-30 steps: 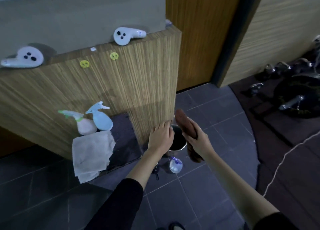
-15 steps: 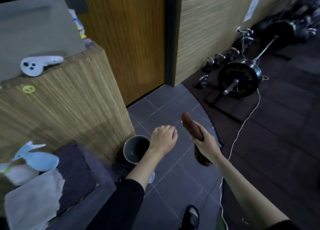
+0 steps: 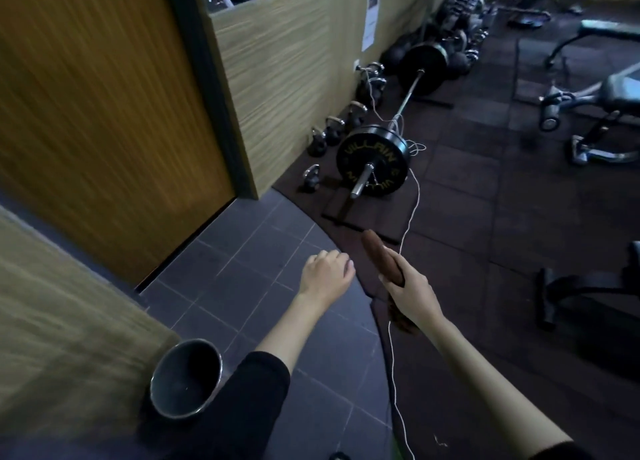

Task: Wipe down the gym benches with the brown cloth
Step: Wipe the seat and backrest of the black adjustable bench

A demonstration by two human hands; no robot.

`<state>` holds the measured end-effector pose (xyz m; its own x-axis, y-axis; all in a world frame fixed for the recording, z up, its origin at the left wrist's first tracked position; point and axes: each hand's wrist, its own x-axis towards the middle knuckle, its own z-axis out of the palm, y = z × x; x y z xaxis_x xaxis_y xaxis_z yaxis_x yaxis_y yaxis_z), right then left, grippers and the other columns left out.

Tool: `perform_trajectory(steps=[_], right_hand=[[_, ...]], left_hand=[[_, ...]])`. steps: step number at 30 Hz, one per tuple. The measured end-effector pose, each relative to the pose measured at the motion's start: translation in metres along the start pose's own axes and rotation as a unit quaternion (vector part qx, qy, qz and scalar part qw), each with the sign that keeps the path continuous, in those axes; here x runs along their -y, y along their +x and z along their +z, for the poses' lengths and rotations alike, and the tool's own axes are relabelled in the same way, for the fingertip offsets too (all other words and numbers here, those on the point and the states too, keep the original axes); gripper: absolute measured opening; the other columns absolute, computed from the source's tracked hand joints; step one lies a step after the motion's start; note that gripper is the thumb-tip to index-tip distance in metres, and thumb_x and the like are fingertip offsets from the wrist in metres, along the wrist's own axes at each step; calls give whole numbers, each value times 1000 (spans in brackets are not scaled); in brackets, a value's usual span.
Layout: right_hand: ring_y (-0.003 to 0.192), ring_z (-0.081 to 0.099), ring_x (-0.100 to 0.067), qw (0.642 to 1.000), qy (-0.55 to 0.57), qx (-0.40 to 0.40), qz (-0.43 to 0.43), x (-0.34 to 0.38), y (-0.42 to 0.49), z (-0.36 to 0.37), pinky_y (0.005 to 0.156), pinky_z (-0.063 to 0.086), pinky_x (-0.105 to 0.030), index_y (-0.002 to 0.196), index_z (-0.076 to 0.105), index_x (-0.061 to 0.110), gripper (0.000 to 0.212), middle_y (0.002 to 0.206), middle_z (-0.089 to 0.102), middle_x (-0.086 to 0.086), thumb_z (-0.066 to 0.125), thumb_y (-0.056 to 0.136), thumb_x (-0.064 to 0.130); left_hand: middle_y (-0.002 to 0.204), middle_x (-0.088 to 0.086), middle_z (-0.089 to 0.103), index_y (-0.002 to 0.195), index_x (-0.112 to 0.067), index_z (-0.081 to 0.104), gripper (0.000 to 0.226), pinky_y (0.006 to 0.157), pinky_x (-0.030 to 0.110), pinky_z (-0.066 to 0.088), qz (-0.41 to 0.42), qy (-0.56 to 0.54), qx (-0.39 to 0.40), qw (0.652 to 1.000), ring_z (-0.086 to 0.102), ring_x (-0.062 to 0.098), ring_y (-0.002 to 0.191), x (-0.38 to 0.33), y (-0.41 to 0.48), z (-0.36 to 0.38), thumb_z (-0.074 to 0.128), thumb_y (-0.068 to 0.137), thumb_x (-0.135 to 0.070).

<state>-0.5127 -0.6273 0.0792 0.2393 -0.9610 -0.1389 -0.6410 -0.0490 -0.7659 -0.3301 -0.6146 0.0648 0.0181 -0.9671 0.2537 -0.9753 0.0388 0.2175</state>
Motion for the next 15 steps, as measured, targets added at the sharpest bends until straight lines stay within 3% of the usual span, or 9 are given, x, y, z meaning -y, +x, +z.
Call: perform_trajectory(steps=[3, 7, 15], right_hand=[[102, 60, -13, 999, 3, -25, 25, -9, 22, -21, 85, 50, -38, 129, 33, 64, 62, 119, 61, 18, 57, 86, 27], [99, 62, -13, 997, 16, -56, 54, -24, 56, -44, 82, 50, -37, 130, 35, 61, 59, 117, 63, 15, 58, 87, 29], [106, 61, -14, 985, 34, -119, 117, -51, 150, -95, 86, 49, -35, 132, 36, 58, 60, 122, 61, 18, 57, 86, 27]], left_hand=[[60, 3, 62, 64, -14, 64, 37, 51, 29, 48, 31, 9, -4, 999, 60, 26, 55, -17, 39, 19, 36, 79, -33], [66, 6, 63, 70, -11, 66, 40, 57, 34, 50, 88, -24, -8, 996, 61, 29, 61, -35, 93, 48, 34, 82, -33], [58, 4, 59, 60, -12, 60, 28, 44, 32, 46, 153, -32, 3, 988, 60, 29, 52, -65, 227, 93, 48, 78, -29]])
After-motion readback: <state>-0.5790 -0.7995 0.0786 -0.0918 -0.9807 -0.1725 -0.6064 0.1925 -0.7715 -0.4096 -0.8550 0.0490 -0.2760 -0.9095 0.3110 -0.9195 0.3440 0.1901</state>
